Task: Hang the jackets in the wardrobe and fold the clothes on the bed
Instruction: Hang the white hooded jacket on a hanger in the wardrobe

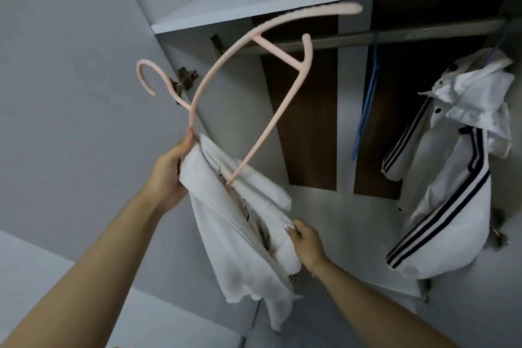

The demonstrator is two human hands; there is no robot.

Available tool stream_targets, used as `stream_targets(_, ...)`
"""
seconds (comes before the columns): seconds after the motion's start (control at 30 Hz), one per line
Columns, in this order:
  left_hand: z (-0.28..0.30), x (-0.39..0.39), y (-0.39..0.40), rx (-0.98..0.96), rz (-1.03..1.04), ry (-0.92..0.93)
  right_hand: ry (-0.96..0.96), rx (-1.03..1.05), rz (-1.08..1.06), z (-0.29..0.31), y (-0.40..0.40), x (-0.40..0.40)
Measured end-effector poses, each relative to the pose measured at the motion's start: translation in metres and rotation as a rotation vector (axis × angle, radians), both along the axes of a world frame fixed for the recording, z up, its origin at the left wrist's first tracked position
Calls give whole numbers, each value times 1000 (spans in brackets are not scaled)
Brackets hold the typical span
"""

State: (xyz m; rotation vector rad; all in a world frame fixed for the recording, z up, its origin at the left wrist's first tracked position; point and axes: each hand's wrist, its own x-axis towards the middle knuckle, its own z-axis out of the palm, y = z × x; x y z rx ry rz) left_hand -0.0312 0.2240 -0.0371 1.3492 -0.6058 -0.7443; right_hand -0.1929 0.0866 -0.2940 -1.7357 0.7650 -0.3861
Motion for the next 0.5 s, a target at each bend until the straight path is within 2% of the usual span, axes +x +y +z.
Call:
stream_targets(0.1, -2, 9, 24, 123, 28, -216, -52, 53, 25, 25, -37, -12)
stream_targets(0.23, -4, 14, 50, 254, -187, -477, -158, 27, 82, 89, -82, -29)
stream_targets(0.37, -2, 10, 50, 394, -312, -656, -116, -199, 200, 155, -113, -37)
stream_targets(0.5, -12, 14, 36, 529, -235, -892, -41, -342, 251, 202, -126, -56)
